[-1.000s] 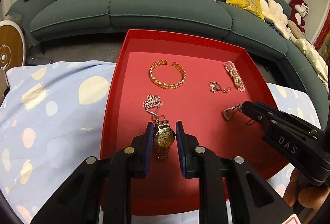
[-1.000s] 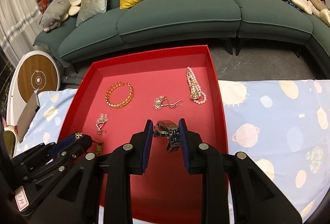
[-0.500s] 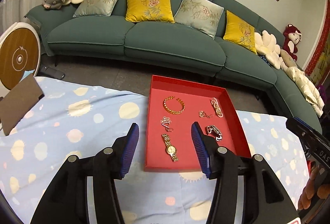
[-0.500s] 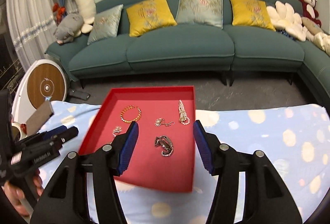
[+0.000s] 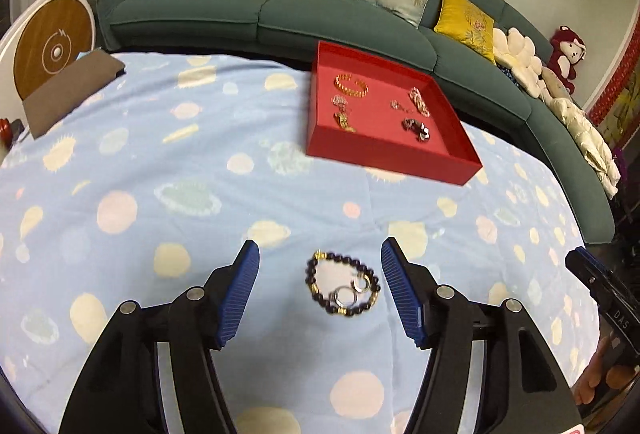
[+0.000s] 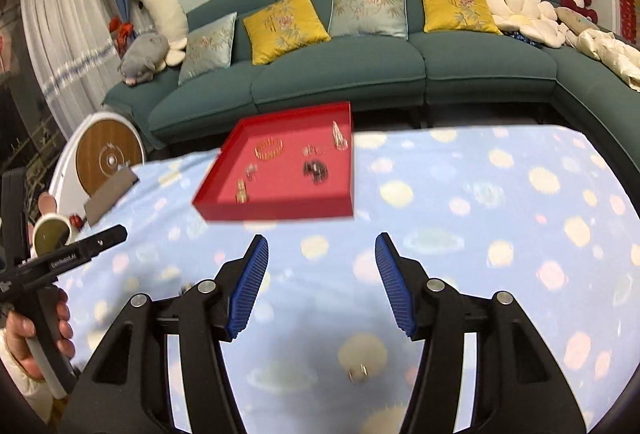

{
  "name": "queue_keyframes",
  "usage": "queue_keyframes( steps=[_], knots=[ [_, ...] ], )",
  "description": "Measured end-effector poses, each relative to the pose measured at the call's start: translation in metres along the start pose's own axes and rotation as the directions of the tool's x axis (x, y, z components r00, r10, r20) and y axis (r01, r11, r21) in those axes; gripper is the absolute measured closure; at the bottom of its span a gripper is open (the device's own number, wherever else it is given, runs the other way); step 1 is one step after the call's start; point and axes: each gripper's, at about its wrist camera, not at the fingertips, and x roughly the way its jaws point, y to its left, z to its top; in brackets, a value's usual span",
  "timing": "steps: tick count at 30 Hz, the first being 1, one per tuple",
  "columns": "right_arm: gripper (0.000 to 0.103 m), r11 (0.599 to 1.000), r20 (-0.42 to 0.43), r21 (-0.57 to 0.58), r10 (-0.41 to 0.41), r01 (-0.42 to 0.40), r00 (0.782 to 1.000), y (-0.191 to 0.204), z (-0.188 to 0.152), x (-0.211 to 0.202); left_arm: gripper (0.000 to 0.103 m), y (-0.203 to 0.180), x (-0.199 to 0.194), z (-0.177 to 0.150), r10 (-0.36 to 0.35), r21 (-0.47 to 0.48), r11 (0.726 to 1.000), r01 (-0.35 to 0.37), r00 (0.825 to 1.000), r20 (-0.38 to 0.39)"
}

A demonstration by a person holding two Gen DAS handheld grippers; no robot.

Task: Organize jewelry
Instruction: 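Lift both open tools from the tray back over the sheet, then grasp the black bead bracelet with the left tool and lift it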

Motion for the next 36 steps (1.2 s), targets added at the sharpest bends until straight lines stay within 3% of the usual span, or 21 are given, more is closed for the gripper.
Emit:
queue_keyframes(
  steps=[6, 10, 15, 24, 28, 36],
  knots=[
    [0.049, 1.000, -0.073, -0.008, -0.023, 0.022, 0.997, -0.002, -0.044, 0.007, 0.042, -0.004, 0.016, -0.032, 0.028, 0.057, 0.998, -0.027, 0.999, -0.027],
    [0.049, 0.999, -0.092, -0.032, -0.032, 0.029, 0.995, -0.001, -0.060, 0.010, 0.042, -0.001, 0.034, -0.034, 0.055, 0.064, 0.997, -0.053, 0.998, -0.042],
    [0.049, 1.000, -0.112, -0.010, -0.023, 0.022, 0.993, -0.006, -0.065, 0.019, 0.043, -0.002, 0.054, -0.025, 0.035, 0.040, 0.999, -0.032, 0.998, -0.058],
    [0.049, 0.998, -0.117, -0.048, -0.043, 0.038, 0.992, -0.002, -0.063, 0.029, 0.074, -0.007, 0.082, -0.024, 0.077, 0.091, 0.993, -0.070, 0.995, -0.068],
    [0.049, 0.999, -0.130, -0.035, -0.041, 0.036, 0.991, -0.006, -0.065, 0.032, 0.095, -0.012, 0.085, -0.024, 0.071, 0.117, 0.991, -0.064, 0.996, -0.054],
    [0.049, 0.999, -0.121, -0.038, -0.036, 0.031, 0.992, -0.005, -0.063, 0.031, 0.097, -0.026, 0.068, -0.022, -0.021, 0.144, 0.989, 0.026, 0.999, -0.033]
  ],
)
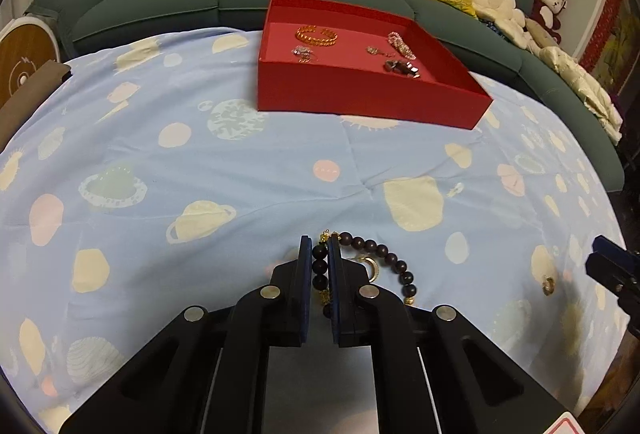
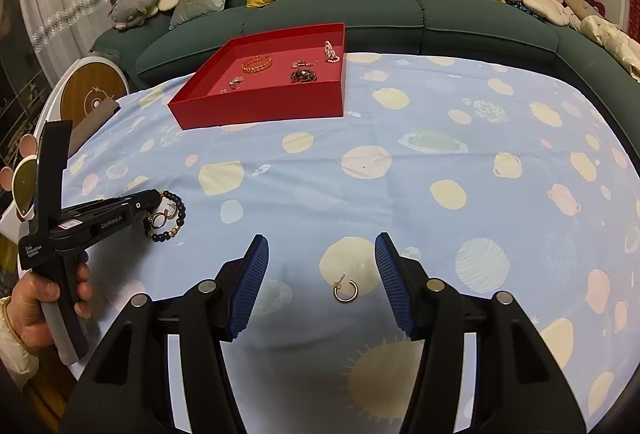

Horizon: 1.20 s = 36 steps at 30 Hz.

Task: Organize jewelry
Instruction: 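Grasp the black bead bracelet with the left tool and lift it, then grasp the silver rings on the sheet with the right tool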

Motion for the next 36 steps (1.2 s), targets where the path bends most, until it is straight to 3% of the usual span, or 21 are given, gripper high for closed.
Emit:
queue_keyframes(
  steps=[6, 10, 17, 23, 29, 36],
  knots=[
    [0.049, 1.000, 0.018, 0.030, -0.009, 0.009, 1.000, -0.013, 0.001, -0.007, 0.097, -0.003, -0.050, 0.014, -0.180, -0.053, 0.982, 0.183, 0.981, 0.067],
    [0.049, 0.999, 0.019, 0.045, -0.010, 0.009, 1.000, -0.018, 0.002, -0.008, 0.097, -0.004, -0.078, 0.017, -0.223, -0.051, 0.972, 0.229, 0.969, 0.109],
    [0.050, 0.997, 0.045, 0.070, -0.036, 0.032, 0.998, -0.032, 0.004, -0.018, 0.097, 0.000, -0.089, 0.011, -0.188, -0.034, 0.981, 0.193, 0.976, 0.112],
    [0.053, 0.997, 0.018, 0.073, -0.025, 0.024, 1.000, -0.034, -0.004, -0.015, 0.097, 0.002, -0.086, 0.002, -0.144, -0.027, 0.989, 0.147, 0.985, 0.097],
    [0.055, 0.999, 0.013, -0.022, 0.047, -0.047, 0.999, 0.015, 0.002, -0.006, 0.097, 0.006, -0.097, 0.004, -0.096, -0.023, 0.995, 0.100, 0.986, 0.135],
    [0.074, 0.967, -0.068, -0.181, 0.171, -0.181, 0.983, 0.102, 0.001, 0.031, 0.097, 0.020, -0.101, 0.004, -0.065, -0.045, 0.996, 0.072, 0.987, 0.147]
  ],
)
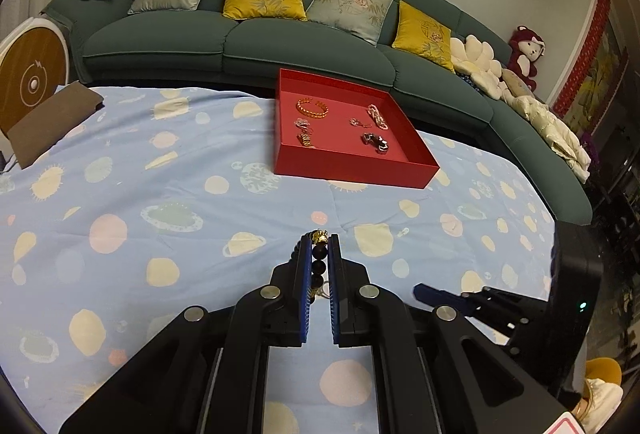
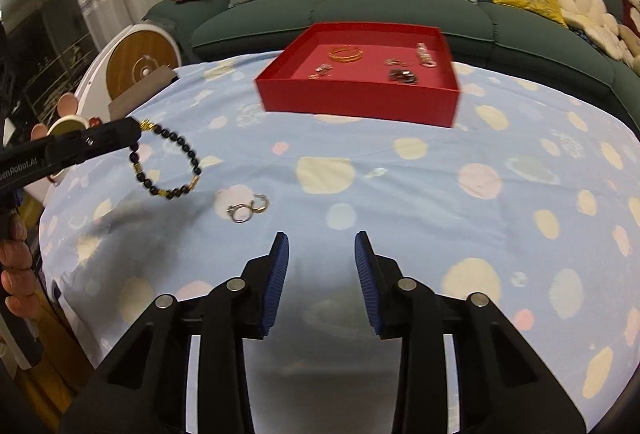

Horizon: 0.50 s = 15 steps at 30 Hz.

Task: Organize jewelry
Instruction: 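Grasp the silver rings on the sheet with the right tool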

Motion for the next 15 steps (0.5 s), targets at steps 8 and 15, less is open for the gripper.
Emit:
queue_keyframes(
  steps=[8, 15],
  knots=[
    [0.074, 0.998, -0.072, -0.059, 0.033, -0.037, 0.997, 0.041, 0.007, 0.053, 0.097, 0.023, -0.004, -0.002, 0.014, -0.033, 0.999, -0.013, 1.000, 0.000],
    [0.074, 0.998, -0.085, -0.053, 0.024, -0.028, 0.996, 0.046, 0.012, 0.073, 0.097, 0.037, -0.007, -0.005, 0.015, -0.055, 0.998, -0.015, 1.000, -0.006]
  ],
)
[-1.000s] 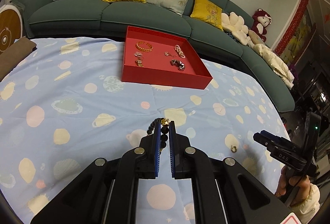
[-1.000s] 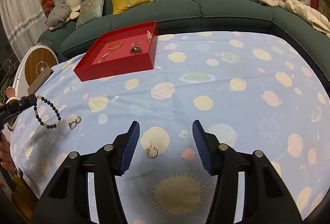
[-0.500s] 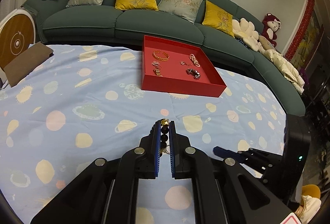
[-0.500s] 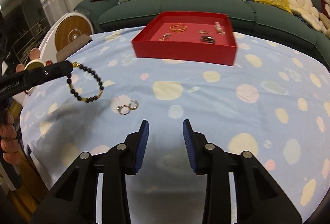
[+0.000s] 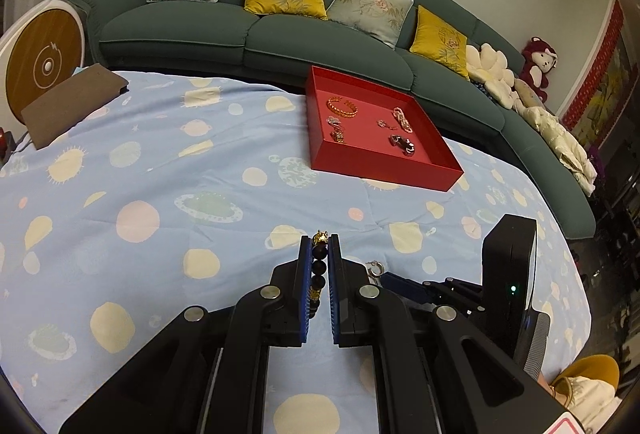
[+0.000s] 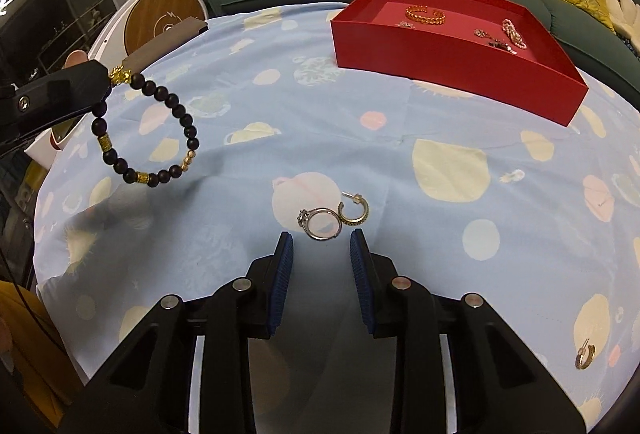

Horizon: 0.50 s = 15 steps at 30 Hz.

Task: Organize jewelry
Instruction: 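Grasp the silver rings on the sheet with the right tool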

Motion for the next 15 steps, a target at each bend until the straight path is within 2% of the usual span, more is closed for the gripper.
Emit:
queue_keyframes(
  steps=[5, 8, 15],
  knots=[
    [0.074, 1.000, 0.015, -0.011, -0.019, 0.019, 1.000, 0.004, 0.005, 0.005, 0.097, 0.004, -0.003, 0.000, -0.003, -0.003, 1.000, 0.003, 1.000, 0.004],
    [0.079, 0.999, 0.022, -0.033, -0.037, 0.037, 0.999, 0.008, 0.005, 0.006, 0.097, 0.004, -0.004, 0.000, -0.003, -0.005, 1.000, 0.003, 1.000, 0.004],
    [0.080, 0.999, 0.045, -0.031, -0.041, 0.043, 0.998, 0.008, 0.004, -0.002, 0.097, -0.004, -0.008, 0.007, -0.012, 0.002, 1.000, 0.012, 1.000, 0.021]
  ],
)
